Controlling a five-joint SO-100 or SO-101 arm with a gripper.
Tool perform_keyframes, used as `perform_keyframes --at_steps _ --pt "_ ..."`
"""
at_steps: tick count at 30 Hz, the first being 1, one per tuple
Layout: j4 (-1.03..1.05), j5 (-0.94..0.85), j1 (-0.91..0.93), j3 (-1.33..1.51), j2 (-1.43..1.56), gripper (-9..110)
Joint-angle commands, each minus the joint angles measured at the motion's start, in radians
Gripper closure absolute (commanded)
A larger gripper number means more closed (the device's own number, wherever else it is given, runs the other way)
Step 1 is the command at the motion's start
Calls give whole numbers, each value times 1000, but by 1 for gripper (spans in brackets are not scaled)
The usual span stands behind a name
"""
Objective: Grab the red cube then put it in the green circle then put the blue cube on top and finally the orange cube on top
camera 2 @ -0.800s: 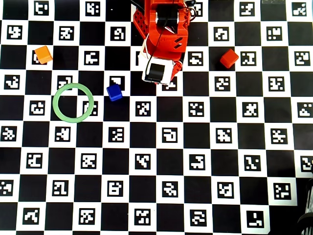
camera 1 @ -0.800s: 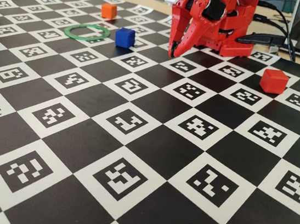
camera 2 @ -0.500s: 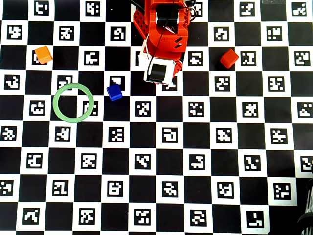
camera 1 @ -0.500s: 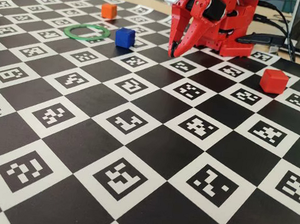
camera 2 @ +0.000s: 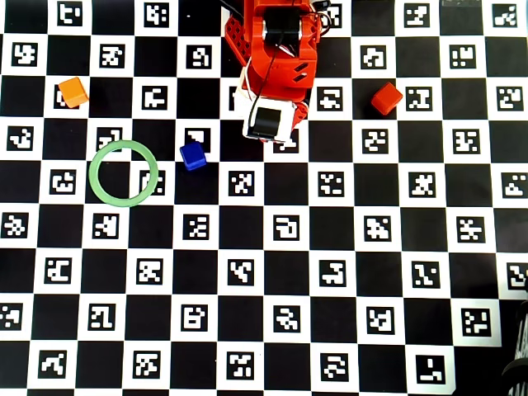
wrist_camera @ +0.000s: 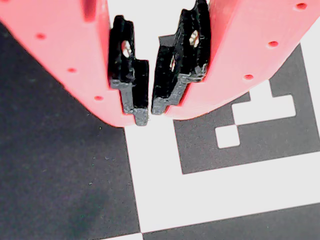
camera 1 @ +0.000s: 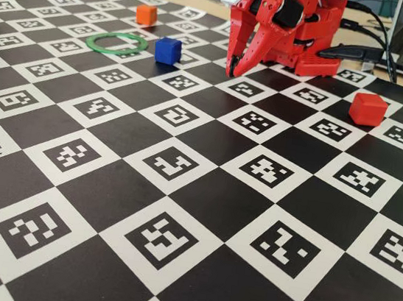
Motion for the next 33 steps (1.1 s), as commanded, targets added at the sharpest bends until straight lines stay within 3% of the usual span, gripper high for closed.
perform_keyframes --at_steps 1,33 --pt "60 -5 5 43 51 107" --pt "71 -69 -6 43 51 107"
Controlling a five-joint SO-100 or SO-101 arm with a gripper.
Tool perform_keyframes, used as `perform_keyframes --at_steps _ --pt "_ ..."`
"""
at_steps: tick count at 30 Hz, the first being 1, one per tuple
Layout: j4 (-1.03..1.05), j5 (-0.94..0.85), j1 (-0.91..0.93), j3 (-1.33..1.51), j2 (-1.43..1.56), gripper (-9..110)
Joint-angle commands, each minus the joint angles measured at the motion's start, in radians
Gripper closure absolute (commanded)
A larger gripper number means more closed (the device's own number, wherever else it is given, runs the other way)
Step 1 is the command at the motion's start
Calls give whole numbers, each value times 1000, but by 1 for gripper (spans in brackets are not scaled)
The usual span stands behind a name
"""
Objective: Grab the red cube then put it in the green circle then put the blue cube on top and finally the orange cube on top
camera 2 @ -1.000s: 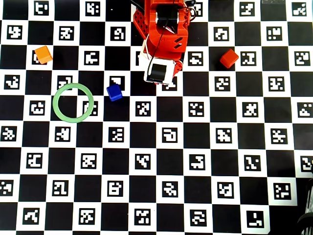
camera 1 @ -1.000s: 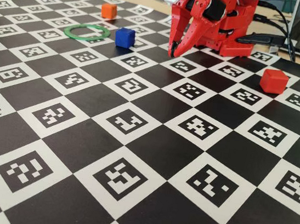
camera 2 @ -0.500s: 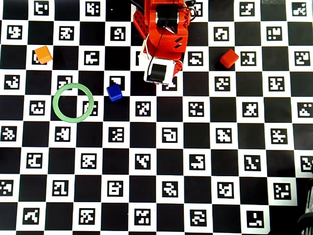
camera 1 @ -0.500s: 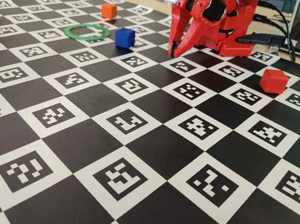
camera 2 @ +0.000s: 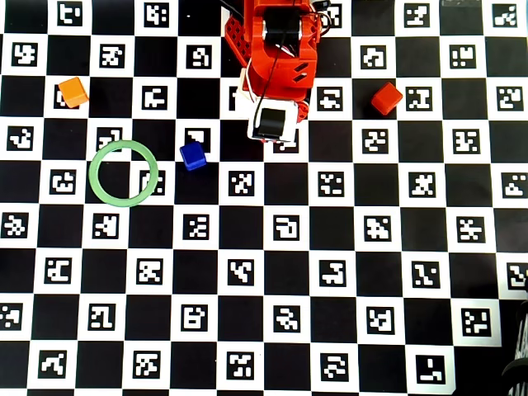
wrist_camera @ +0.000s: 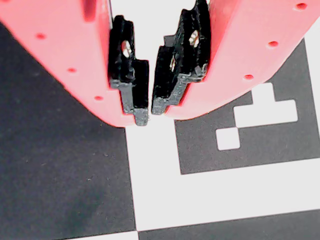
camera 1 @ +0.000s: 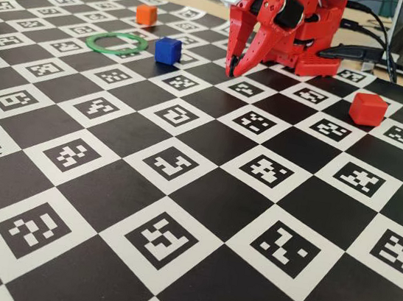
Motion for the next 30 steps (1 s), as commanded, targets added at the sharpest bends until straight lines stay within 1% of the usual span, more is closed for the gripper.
perform_keyframes --at_steps 1,11,13,18,22,25,28,30 --pt "71 -14 -6 43 51 107" --pt "71 -9 -9 43 51 107" --pt "43 -9 -11 43 51 107" --pt "-81 110 -11 9 -43 107" --pt "-143 206 -15 -149 -181 107" --pt "-167 325 -21 -321 -285 107" --pt "-144 472 -31 -526 -399 107" --pt "-77 528 -48 -680 -486 107"
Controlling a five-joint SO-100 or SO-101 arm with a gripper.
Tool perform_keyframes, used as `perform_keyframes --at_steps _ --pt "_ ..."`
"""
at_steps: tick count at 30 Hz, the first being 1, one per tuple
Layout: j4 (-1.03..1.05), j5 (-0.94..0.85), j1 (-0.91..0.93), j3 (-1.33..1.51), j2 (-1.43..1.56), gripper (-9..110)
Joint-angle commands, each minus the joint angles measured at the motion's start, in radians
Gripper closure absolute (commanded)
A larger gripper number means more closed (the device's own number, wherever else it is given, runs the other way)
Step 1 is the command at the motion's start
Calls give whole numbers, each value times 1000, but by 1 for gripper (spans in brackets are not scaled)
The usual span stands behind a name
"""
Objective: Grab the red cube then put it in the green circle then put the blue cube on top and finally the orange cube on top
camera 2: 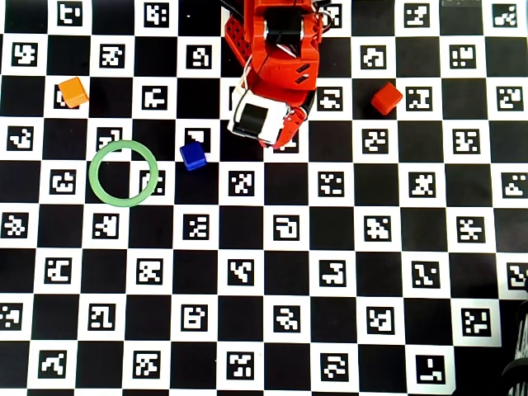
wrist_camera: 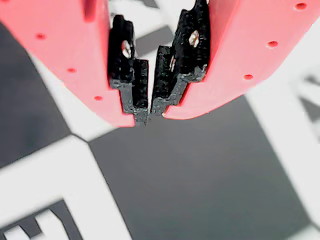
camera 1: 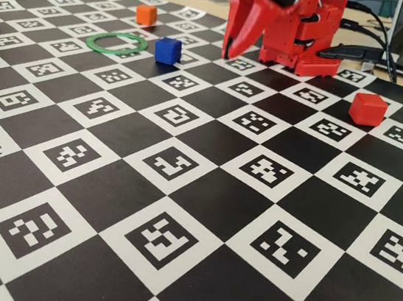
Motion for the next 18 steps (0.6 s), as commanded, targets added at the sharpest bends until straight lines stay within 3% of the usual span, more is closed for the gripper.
perform_keyframes --at_steps 1,10,18 --pt "84 120 -25 -328 -155 107" --pt "402 545 -66 -833 -454 106" --pt "627 707 -219 -1131 -558 100"
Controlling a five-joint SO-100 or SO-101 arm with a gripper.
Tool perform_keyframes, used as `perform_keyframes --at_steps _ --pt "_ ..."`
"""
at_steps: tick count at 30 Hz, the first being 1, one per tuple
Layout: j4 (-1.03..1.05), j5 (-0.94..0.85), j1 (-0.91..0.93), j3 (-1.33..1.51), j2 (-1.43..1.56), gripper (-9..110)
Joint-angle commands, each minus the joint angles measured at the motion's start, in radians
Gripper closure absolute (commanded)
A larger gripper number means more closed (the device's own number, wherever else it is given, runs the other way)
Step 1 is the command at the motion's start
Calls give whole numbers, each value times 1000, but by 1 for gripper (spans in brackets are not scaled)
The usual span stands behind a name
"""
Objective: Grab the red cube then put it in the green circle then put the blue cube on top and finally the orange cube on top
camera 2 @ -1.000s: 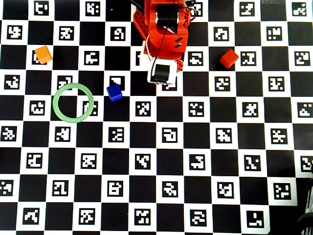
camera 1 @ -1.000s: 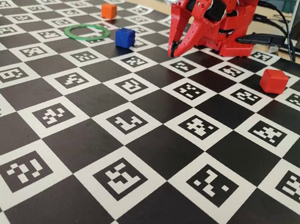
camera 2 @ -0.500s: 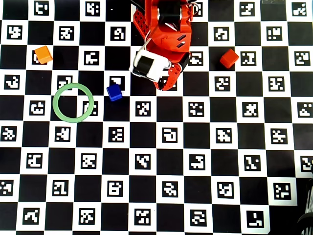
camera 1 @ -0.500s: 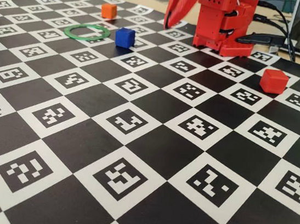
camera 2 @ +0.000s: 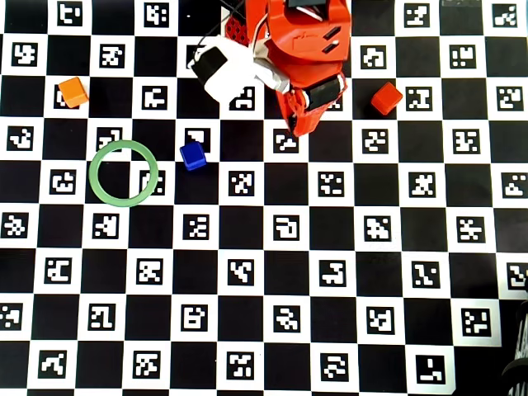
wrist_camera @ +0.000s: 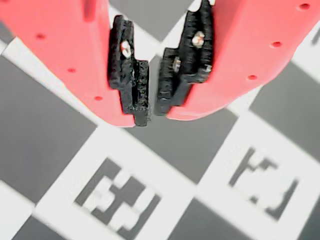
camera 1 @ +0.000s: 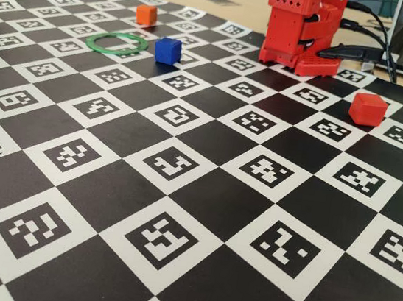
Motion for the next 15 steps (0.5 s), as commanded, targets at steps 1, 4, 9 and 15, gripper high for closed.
perform_keyframes --at_steps 1,4,9,15 --pt "100 61 -84 -178 -31 98" --pt "121 146 -170 -210 -57 94" --pt "115 298 -287 -209 -123 87" --pt "115 436 -377 -249 -215 76"
